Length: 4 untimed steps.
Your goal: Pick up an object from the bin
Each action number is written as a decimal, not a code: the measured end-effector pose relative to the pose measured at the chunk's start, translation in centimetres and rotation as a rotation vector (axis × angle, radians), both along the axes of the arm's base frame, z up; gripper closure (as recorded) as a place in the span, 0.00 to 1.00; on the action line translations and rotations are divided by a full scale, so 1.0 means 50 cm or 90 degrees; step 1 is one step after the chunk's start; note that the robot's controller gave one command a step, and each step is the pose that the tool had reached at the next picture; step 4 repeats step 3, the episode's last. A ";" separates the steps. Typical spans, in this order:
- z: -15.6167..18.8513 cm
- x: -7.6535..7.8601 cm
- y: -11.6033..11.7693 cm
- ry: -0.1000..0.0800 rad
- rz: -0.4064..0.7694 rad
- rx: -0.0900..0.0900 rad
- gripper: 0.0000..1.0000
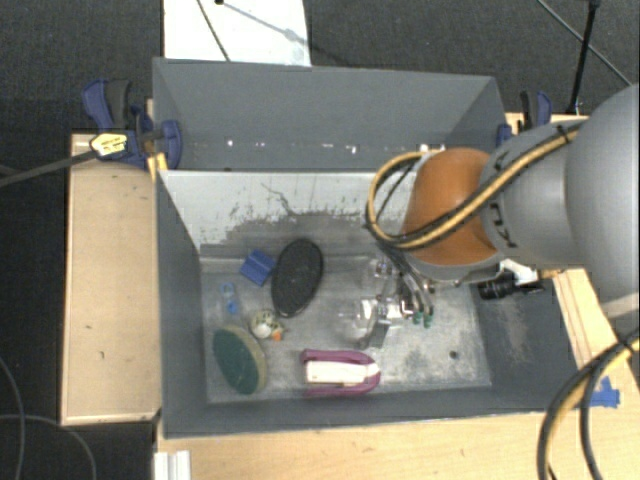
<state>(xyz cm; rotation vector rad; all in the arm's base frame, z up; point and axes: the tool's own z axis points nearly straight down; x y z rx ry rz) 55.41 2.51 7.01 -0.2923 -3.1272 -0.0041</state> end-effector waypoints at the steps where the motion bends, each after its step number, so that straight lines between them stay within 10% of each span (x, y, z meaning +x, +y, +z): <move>1: 0.000 0.002 -0.005 -0.001 -0.002 -0.001 1.00; 3: 0.319 0.021 0.017 -0.007 0.028 -0.001 1.00; 4: 0.319 0.021 0.017 -0.007 0.028 -0.001 1.00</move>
Offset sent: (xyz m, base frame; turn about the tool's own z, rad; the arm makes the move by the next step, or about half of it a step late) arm 0.0000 0.0000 0.0000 0.0000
